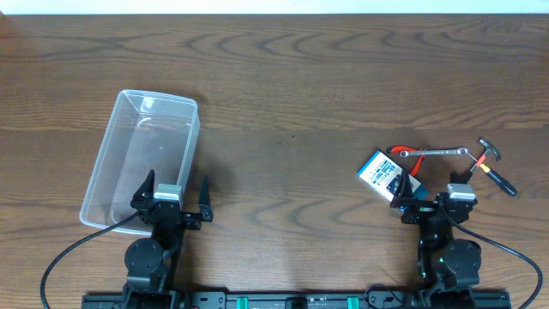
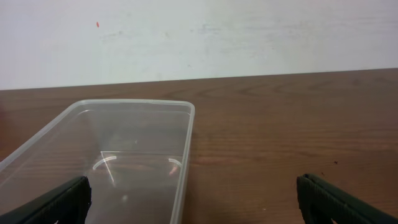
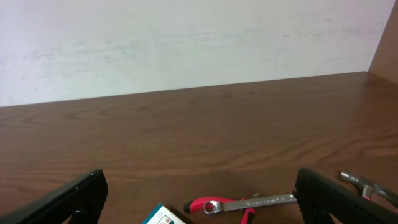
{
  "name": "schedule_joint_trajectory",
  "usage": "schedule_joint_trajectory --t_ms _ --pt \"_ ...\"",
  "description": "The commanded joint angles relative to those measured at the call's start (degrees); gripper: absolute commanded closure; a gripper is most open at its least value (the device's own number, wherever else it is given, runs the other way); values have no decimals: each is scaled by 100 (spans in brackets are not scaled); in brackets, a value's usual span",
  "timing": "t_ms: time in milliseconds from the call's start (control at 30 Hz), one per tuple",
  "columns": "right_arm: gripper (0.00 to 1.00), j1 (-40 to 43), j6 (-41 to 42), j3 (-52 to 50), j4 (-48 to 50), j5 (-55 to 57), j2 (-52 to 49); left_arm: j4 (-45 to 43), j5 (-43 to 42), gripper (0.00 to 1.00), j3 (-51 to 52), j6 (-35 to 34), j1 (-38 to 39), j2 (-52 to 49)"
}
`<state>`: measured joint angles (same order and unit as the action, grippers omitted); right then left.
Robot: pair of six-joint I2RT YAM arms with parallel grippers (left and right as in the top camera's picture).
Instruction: Pack container
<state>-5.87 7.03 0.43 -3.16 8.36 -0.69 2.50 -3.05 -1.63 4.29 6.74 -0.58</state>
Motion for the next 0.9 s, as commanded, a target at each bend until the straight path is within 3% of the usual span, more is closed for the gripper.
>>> schedule_joint_trajectory --t_ms 0,700,867 --pt "1 -52 63 -11 -15 -46 37 136 -17 2 136 -50 -46 28" --pt "1 -55 70 -11 -55 -420 35 140 256 2 136 -24 -46 28" --pt "1 -52 883 -11 177 -621 35 175 264 2 136 -31 -46 13"
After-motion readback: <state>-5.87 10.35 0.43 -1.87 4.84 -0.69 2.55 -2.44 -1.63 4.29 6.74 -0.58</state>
